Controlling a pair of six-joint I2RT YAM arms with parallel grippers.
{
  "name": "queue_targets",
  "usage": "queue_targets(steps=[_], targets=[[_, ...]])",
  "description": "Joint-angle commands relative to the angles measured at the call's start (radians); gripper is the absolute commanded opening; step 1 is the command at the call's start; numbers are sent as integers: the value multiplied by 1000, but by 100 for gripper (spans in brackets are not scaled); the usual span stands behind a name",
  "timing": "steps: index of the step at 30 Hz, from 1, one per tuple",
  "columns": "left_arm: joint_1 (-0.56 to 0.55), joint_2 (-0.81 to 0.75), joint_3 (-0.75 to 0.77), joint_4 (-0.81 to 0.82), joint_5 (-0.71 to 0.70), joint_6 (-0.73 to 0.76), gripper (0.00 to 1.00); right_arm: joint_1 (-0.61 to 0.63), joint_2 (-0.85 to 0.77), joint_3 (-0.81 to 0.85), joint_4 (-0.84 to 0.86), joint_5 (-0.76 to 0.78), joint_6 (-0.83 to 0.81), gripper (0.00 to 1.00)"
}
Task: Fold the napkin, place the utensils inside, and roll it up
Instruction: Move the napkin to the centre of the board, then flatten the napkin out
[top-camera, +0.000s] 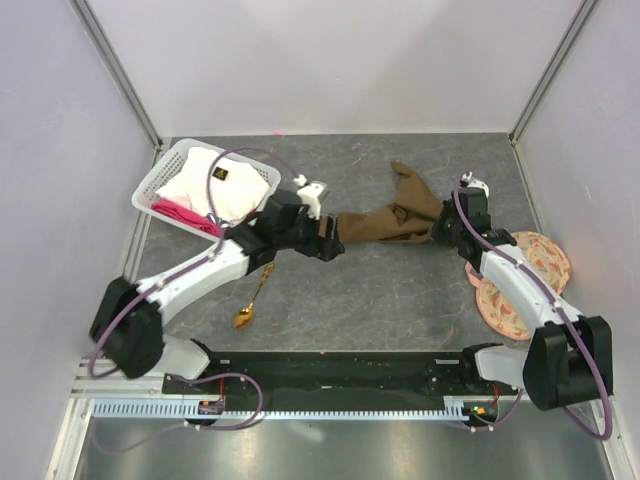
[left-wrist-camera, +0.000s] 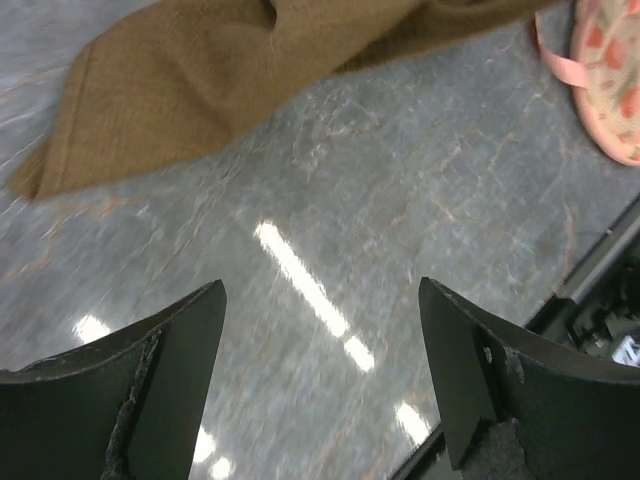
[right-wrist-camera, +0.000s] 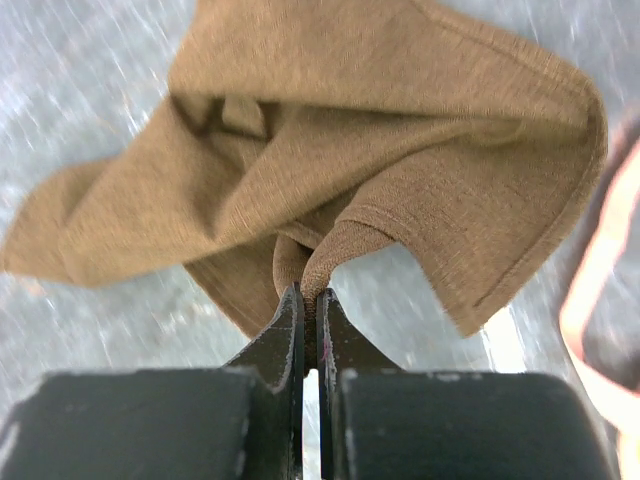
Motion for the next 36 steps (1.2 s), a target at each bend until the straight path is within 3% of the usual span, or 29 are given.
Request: queue_targets(steps=[1,9,14,20,22,26,27,29,30,36], targets=[[-50,168,135,161,-48,-37,86,0,-85,-58,-77,-29,-8,0],[-90,517,388,184,-59,-6,89,3,-125,-128,-71,-87,22,0],[-95,639,473,179,-66,10,94,0,-148,-148,-68,-99,26,0],[-104,748,531,178,-88,47,92,0,-154,-150,-68,-98,29,0],[-107,786,559,181,-94,70,85,-2,-154,-150,-65,-99,29,0],[-116,843,615,181,-85,113,63,1,-160,-156,-63,-124,29,0],[-118,854,623,179,-82,119,44,1,-163,-158,-62,-124,29,0],[-118,861,641,176,-71,135,21,1,-169,-161,-62,-125,30,0],[-118,855,643,173,-74,135,2,0,-172,-162,-65,-136,32,0],[-98,693,658,147,-83,133,2,3,-186,-173,-71,-181,27,0]])
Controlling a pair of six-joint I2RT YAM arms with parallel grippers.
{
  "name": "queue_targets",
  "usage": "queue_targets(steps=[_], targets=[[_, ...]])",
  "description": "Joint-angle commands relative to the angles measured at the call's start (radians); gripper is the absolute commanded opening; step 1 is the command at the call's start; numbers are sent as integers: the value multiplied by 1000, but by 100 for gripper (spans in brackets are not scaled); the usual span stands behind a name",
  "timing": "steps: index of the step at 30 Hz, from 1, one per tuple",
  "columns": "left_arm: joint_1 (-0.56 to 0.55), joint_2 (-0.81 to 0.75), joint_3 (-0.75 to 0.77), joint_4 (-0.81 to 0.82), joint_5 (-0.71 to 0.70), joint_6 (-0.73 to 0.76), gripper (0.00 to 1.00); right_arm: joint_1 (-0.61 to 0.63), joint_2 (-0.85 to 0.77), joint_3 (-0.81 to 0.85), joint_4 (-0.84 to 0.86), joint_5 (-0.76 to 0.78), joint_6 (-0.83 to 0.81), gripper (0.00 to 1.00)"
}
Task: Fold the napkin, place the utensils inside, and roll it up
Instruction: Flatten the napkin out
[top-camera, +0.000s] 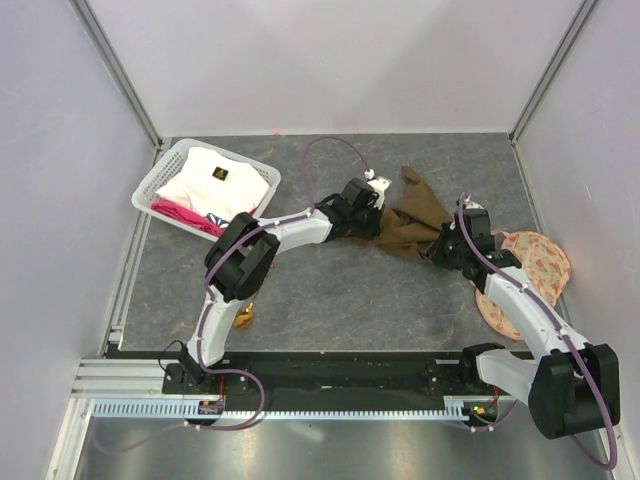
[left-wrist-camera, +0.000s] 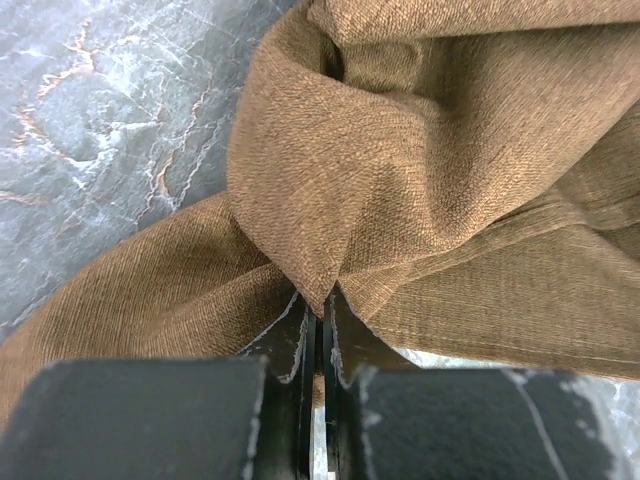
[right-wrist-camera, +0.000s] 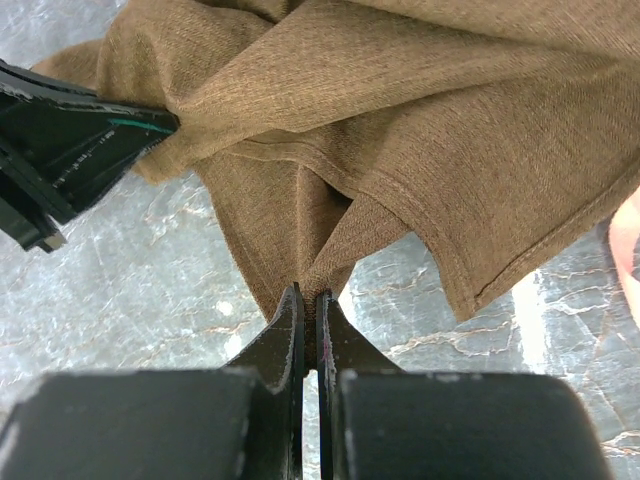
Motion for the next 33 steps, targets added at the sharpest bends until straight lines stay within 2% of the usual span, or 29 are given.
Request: queue_targets(steps=[1,6,7,9,10,11,12,13,14,15,17,21,22,24,25,26,28,29,30,31,32,33], targets=[[23,-173,71,-1,-2,33,2,6,-35,-10,-1,-50,12,0],[120,-218,226,-61,147,-65,2,39,-80,-6,-27,-75,35,0],[141,-200,254,-61,197,-89,2,49,-95,-6,-33,-78,43,0],[199,-148,344,-75,209,-146,2,79,-109,-10,-41,-79,66,0],[216,-59,434,-90,212,-160,4,93,-121,-20,-41,-79,77,0],[233,-14,493,-125,238,-169,34,124,-126,-24,-39,-76,87,0],[258,42,557,-201,277,-180,51,137,-127,-30,-30,-75,96,0],[266,111,652,-243,337,-185,64,156,-127,-44,-26,-72,115,0],[269,130,669,-266,350,-188,73,189,-123,-50,-20,-72,126,0],[267,127,662,-279,351,-183,77,206,-115,-59,2,-70,138,0],[264,65,555,-270,315,-174,84,260,-100,-85,31,-72,178,0],[264,-127,308,-245,194,-125,85,367,-2,-104,158,-76,238,0],[264,-176,179,-201,165,-123,86,394,23,-92,177,-70,245,0],[263,-326,38,-152,141,-128,86,484,114,-66,227,-50,258,0],[263,-371,-98,-118,131,-134,86,515,150,-28,243,-47,259,0],[264,-464,-160,-78,117,-139,86,573,184,-6,264,-46,262,0],[264,-544,-304,-72,48,-145,86,640,277,65,280,-41,253,0],[266,-576,-344,-84,22,-163,86,656,303,89,281,-36,248,5],[266,-645,-426,-84,-10,-177,86,667,337,124,281,-36,244,23],[266,-675,-465,-81,-12,-192,87,674,343,135,281,-38,242,31],[264,-696,-500,-75,-8,-223,87,675,345,143,278,-36,239,44],[264,-730,-557,-70,21,-235,87,675,330,154,271,-27,232,50]])
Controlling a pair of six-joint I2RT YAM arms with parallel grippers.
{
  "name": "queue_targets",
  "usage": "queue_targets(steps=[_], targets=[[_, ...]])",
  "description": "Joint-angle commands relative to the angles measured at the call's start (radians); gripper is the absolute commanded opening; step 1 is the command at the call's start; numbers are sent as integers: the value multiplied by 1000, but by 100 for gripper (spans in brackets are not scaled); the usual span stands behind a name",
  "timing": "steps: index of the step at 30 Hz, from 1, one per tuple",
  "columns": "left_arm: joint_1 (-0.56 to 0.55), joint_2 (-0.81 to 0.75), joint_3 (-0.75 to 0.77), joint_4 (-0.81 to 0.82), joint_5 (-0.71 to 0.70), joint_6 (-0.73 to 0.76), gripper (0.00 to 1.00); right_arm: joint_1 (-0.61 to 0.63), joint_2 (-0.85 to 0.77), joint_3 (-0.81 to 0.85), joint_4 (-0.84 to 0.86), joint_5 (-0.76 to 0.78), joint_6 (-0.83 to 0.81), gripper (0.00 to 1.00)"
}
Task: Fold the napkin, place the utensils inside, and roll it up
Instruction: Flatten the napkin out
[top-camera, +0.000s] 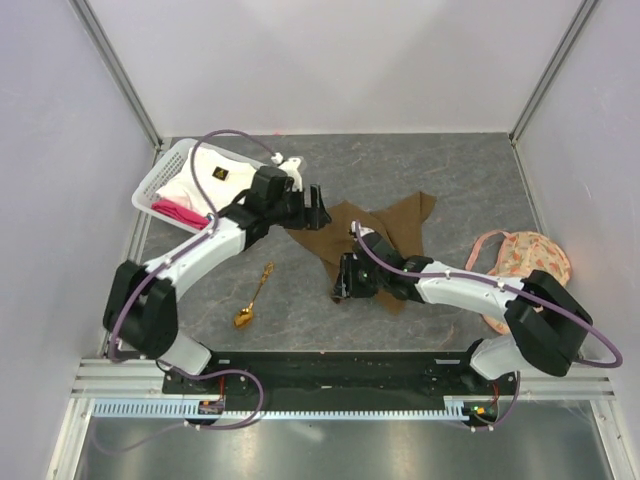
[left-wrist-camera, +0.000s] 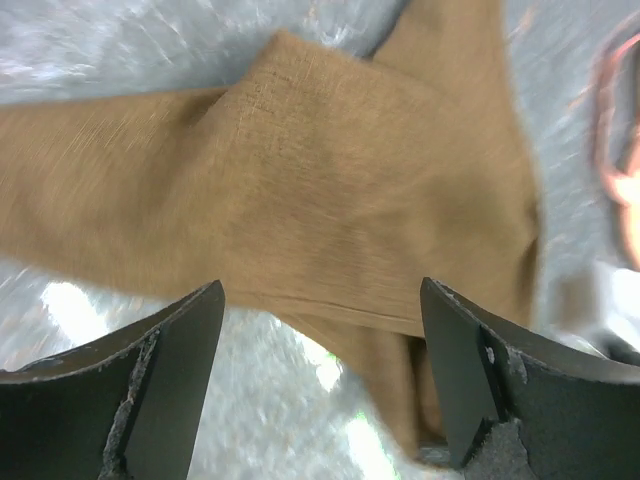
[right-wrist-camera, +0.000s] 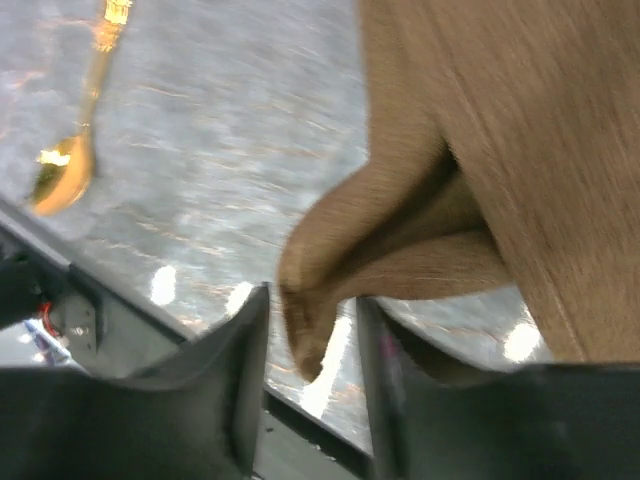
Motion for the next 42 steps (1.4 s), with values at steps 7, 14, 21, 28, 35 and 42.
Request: queue_targets(steps=[7,14,21,28,35,42], targets=[[-8,-51,-217,154,48,-141,85,-24,-71,113,-182,246,-103,72],[-75,-20,-201,162,24,-156,84,-27,-180,50,-369,362,-123,75],[-143,-153,-347,146,-11,-213,77,-27,-240,-41,-503,422,-45,72],[-239,-257,-494,137,-10,-363,74,-25,-202,-68,-469,419,-20,68],[-309,-276,-592,207,47,-463,74,-28,-179,-96,-437,404,-17,63],[-335,-195,-629,349,96,-524,71,-28,-162,-107,-398,381,-9,58]])
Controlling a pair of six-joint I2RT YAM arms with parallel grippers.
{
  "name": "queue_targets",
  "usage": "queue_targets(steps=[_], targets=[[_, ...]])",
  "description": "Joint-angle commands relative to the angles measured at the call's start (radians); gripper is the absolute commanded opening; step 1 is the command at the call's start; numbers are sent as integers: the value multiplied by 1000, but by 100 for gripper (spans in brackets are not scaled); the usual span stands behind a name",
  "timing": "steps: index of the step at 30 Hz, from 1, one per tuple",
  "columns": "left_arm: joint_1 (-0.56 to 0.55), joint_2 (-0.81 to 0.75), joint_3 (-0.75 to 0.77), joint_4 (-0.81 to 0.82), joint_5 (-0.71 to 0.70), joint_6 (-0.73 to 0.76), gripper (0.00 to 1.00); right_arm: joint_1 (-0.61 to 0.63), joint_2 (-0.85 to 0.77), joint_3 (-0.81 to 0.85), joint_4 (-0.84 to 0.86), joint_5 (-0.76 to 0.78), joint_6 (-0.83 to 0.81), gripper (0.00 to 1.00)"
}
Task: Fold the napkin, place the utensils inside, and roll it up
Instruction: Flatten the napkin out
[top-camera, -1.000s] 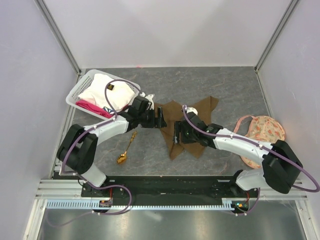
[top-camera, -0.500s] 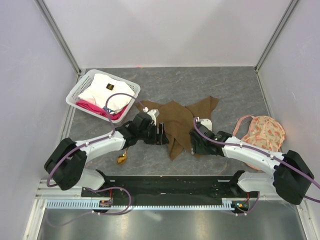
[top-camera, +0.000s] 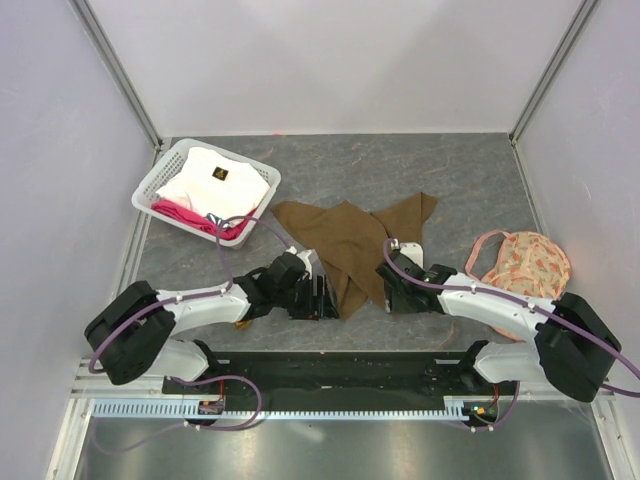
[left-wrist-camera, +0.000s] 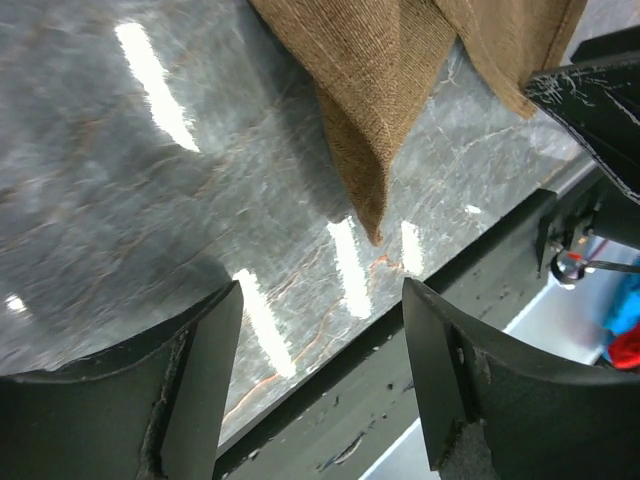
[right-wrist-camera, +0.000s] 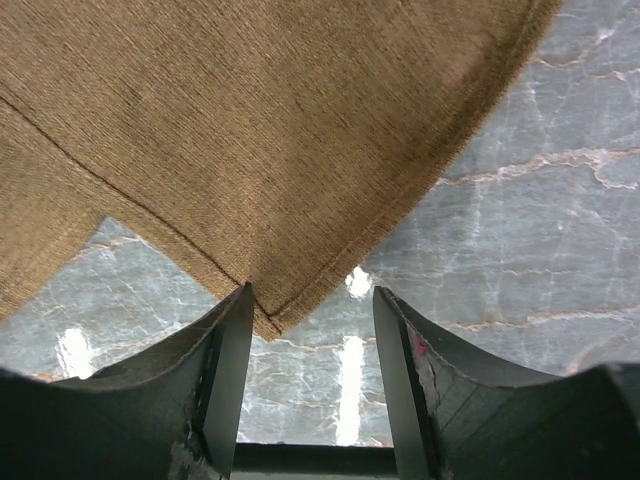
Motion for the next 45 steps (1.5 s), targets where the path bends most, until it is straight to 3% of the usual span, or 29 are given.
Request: queue_targets(steps=[1,8,13,14,16,17,20,21,22,28,32,35,39,45], targets=[[-15,68,-5,155,49,-79,71,1,10,-12,51,-18,21,58],[-18,161,-2,244,73,-102,65,-1,17,-30,86,-67,37,58],[-20,202,-5,272,90,-110,51,1,29,-55,120,-109,47,55],[-20,208,-10,293,95,-116,43,-1,33,-59,138,-121,50,54],[-20,230,-17,315,113,-119,33,-1,39,-75,161,-147,55,46],[-20,234,-19,338,116,-121,20,-1,40,-79,182,-155,57,42],[-20,233,-14,352,122,-110,2,-13,46,-75,204,-173,54,17],[-17,221,-11,347,121,-101,2,-21,42,-67,201,-175,41,2],[-12,174,-10,334,104,-93,2,-31,34,-41,193,-178,35,0],[96,-107,85,20,32,34,2,-208,-75,210,63,-141,-130,0],[260,-349,206,-200,-10,198,2,-333,-73,466,-43,-60,-256,0],[372,-439,308,-332,-7,290,2,-386,-29,647,-54,-9,-323,0],[474,-447,395,-420,91,352,2,-444,83,850,-37,8,-380,0],[601,-424,357,-435,180,366,2,-579,318,1013,64,10,-419,0]])
